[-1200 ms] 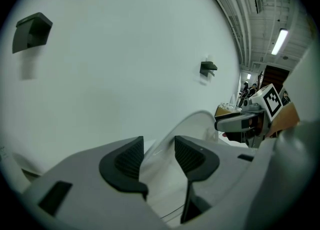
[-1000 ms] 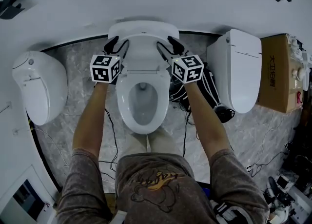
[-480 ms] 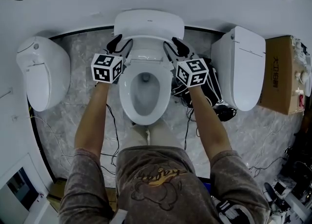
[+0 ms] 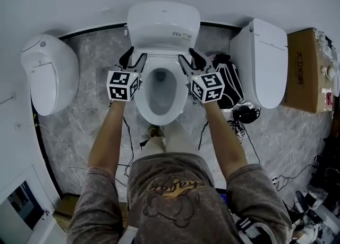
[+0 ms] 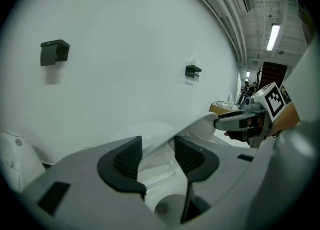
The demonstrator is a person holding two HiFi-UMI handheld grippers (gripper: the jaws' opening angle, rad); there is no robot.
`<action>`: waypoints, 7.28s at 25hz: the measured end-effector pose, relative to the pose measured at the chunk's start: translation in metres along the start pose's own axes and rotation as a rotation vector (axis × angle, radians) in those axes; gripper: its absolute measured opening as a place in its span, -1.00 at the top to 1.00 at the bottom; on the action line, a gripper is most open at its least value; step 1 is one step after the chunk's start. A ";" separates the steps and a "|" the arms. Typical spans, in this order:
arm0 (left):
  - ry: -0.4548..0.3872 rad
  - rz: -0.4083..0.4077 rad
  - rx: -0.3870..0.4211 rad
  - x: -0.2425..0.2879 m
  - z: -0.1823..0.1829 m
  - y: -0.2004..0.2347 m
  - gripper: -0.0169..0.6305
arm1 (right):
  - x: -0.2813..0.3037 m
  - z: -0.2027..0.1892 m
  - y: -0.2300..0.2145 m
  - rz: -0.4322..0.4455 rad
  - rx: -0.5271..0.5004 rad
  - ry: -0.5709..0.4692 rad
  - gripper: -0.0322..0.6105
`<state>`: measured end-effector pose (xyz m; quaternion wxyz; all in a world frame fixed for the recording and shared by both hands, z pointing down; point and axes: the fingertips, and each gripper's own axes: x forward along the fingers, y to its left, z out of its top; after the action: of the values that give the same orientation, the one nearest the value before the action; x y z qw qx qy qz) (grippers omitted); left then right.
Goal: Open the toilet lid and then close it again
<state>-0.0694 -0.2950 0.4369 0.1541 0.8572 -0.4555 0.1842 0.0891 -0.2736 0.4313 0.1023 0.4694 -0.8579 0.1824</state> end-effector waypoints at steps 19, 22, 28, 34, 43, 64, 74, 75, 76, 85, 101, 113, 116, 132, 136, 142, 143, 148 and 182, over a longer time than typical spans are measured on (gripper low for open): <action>0.028 0.067 0.009 -0.081 -0.085 -0.048 0.32 | -0.078 -0.086 0.063 -0.148 0.024 0.056 0.32; 0.027 0.096 -0.023 -0.089 -0.098 -0.053 0.32 | -0.086 -0.098 0.069 -0.173 0.069 0.058 0.32; 0.042 0.080 0.001 -0.101 -0.123 -0.062 0.32 | -0.102 -0.124 0.083 -0.131 0.154 0.037 0.38; 0.053 0.095 -0.049 -0.109 -0.141 -0.066 0.32 | -0.108 -0.138 0.093 -0.105 0.163 0.024 0.47; -0.060 0.095 -0.203 -0.142 -0.168 -0.075 0.75 | -0.112 -0.147 0.116 -0.014 0.127 0.014 0.59; -0.107 0.071 -0.139 -0.150 -0.177 -0.110 0.89 | -0.129 -0.182 0.145 -0.022 0.107 -0.007 0.65; -0.089 0.074 -0.139 -0.159 -0.225 -0.120 0.90 | -0.137 -0.234 0.154 -0.014 0.101 0.038 0.68; -0.086 0.072 -0.140 -0.159 -0.230 -0.121 0.90 | -0.138 -0.238 0.154 -0.017 0.102 0.036 0.68; -0.083 0.071 -0.140 -0.159 -0.235 -0.122 0.90 | -0.139 -0.241 0.155 -0.020 0.103 0.035 0.69; -0.058 0.064 -0.142 -0.162 -0.278 -0.127 0.90 | -0.141 -0.279 0.161 -0.039 0.101 0.058 0.71; -0.002 0.074 -0.160 -0.157 -0.347 -0.135 0.90 | -0.139 -0.349 0.165 -0.024 0.118 0.127 0.73; 0.072 0.080 -0.176 -0.148 -0.395 -0.136 0.91 | -0.133 -0.397 0.165 -0.034 0.119 0.213 0.74; 0.091 0.080 -0.190 -0.143 -0.412 -0.137 0.91 | -0.130 -0.414 0.163 -0.036 0.129 0.236 0.74; 0.185 0.070 -0.223 -0.116 -0.481 -0.135 0.91 | -0.112 -0.486 0.152 -0.052 0.184 0.314 0.78; 0.170 0.070 -0.228 -0.113 -0.488 -0.133 0.91 | -0.108 -0.492 0.151 -0.047 0.185 0.289 0.78; 0.170 0.063 -0.220 -0.118 -0.472 -0.133 0.92 | -0.113 -0.476 0.149 -0.051 0.180 0.280 0.78; 0.164 0.065 -0.221 -0.121 -0.462 -0.133 0.92 | -0.116 -0.463 0.149 -0.054 0.180 0.268 0.78; 0.089 0.079 -0.229 -0.148 -0.360 -0.120 0.92 | -0.128 -0.352 0.154 -0.046 0.149 0.183 0.78; -0.360 -0.089 -0.056 -0.344 0.046 -0.174 0.92 | -0.316 0.065 0.218 -0.002 -0.128 -0.303 0.79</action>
<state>-0.0935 0.0284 0.2227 0.1019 0.8911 -0.4422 0.0082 0.0749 0.0502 0.2152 0.0017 0.4847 -0.8730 0.0543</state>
